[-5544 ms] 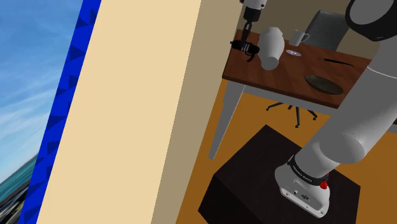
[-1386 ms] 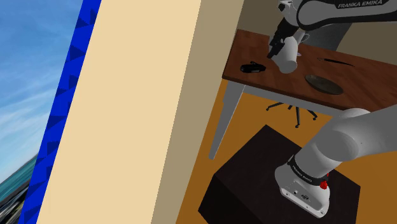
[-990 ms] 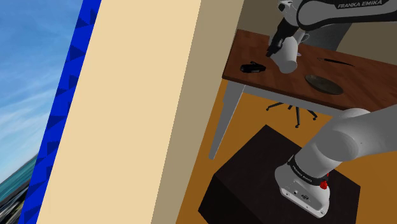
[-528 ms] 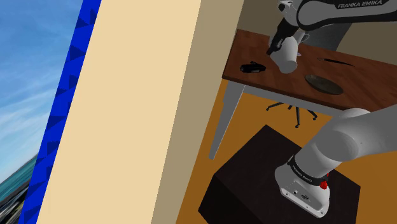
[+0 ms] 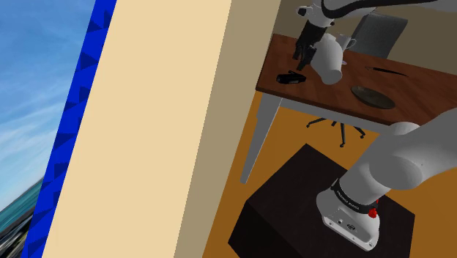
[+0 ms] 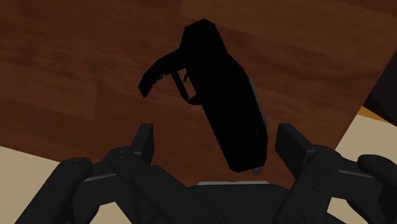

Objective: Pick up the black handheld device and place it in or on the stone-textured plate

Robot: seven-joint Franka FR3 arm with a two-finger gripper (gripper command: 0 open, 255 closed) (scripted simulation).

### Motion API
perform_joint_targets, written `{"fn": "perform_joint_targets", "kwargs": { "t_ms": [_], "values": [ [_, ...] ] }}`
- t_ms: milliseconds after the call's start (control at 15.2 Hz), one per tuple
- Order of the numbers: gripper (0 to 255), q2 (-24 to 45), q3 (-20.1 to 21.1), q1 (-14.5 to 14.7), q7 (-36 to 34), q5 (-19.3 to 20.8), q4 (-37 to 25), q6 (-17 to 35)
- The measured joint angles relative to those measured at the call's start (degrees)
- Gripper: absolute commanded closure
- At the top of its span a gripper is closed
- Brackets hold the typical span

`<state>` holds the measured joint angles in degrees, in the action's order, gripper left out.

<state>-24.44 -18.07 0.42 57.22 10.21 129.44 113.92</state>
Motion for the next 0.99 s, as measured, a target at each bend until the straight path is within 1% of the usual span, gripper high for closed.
{"fn": "perform_joint_targets", "kwargs": {
  "t_ms": [132, 198, 330, 660, 990],
  "values": [
    [0, 4.2, -0.8, 2.8, 5.4, -3.2, -3.9, -5.3],
    [0, 5.1, -0.9, 3.3, 6.9, -4.0, -4.1, -6.3],
    [0, 6.0, -1.1, 3.8, 8.0, -4.6, -3.6, -6.1],
    [0, 6.9, -1.5, 3.8, 8.5, -4.8, -0.8, -2.8],
    [0, 7.1, -1.6, 3.8, 8.6, -4.8, -0.4, -2.2]
  ]
}}
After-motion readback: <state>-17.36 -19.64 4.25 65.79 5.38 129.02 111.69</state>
